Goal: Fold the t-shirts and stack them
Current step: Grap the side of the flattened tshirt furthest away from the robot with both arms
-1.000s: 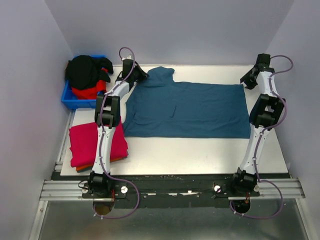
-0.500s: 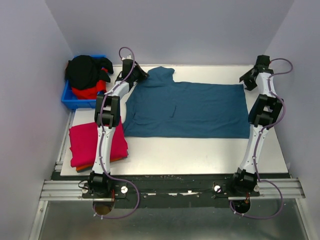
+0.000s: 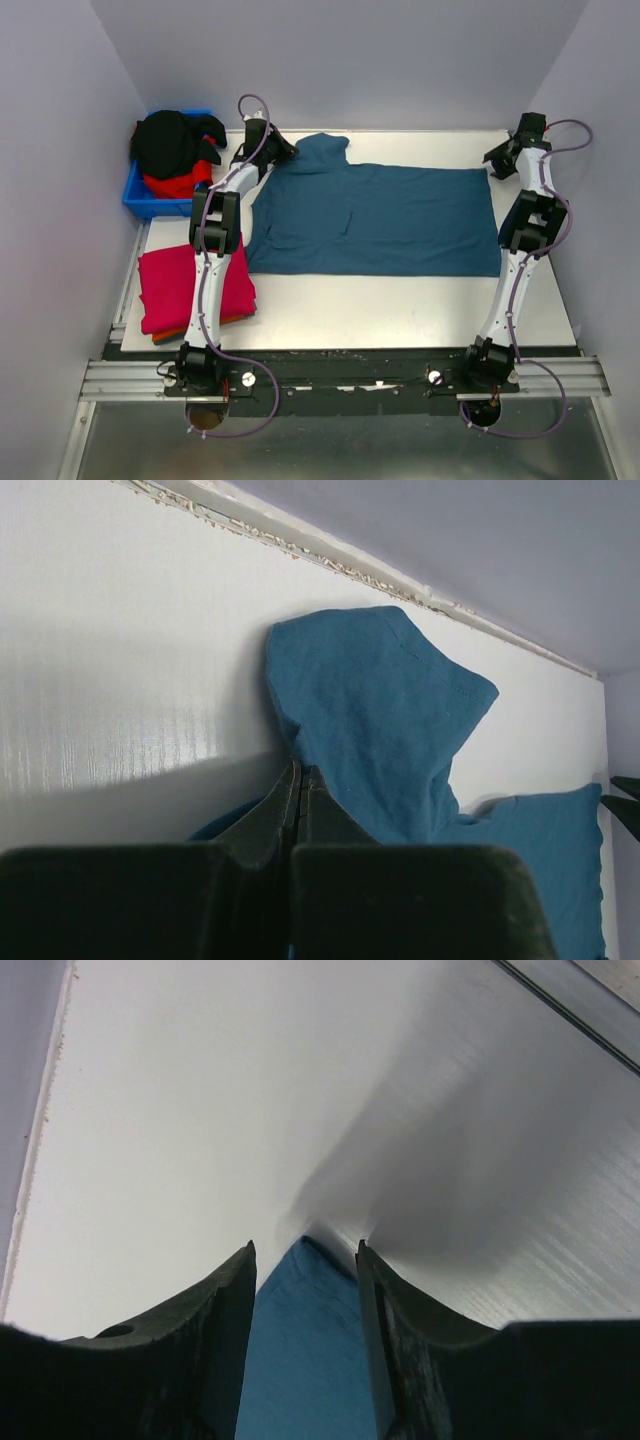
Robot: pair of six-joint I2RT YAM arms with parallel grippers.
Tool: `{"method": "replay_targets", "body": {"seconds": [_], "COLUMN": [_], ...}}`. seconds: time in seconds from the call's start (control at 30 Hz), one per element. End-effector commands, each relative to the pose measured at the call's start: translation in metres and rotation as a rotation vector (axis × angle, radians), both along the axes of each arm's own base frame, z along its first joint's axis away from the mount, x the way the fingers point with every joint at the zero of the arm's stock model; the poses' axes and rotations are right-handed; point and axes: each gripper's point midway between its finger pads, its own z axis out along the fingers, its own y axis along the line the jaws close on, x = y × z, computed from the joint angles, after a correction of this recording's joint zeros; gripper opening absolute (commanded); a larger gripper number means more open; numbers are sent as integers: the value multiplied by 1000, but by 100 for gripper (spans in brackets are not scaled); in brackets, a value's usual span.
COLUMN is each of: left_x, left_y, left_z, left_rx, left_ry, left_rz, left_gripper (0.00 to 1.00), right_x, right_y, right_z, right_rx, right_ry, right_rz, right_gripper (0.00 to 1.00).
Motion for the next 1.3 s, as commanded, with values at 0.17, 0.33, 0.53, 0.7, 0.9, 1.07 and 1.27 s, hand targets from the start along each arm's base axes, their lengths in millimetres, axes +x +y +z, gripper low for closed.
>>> {"method": "replay_targets", "body": {"seconds": [0.17,0.33,0.53,0.7,0.9,1.07,1.27], "left_x": [-1,0,0,1,-1,-4,-9], "left_y": [-6,-4,-1,2,0,-2,-1], "left_z": [40,40,45,47,39,40,45], "left_rx": [-26,-28,-29,-33,-57,-78,-69], "left_ry": [-65,-62,-69,-70,-51,-47,-49], "left_rz": [-28,-24,-24,-18,-24,-29,-32], "left_gripper": [0,0,0,0,0,0,0], "right_x": [6,7,2,0,-2,-13,-18], "right_y": [1,5,1,6,6,5,7], "right_z": [-9,-9,-9,-12,-13,-15,-18], "right_rx": [51,62,41,28,15,-12,-24], "right_ry": [-27,-30,-9,25,49,102,130], "right_rz": [19,31,7,10,4,-23,-14], "right_gripper": [42,41,44,43,43,43,41]}}
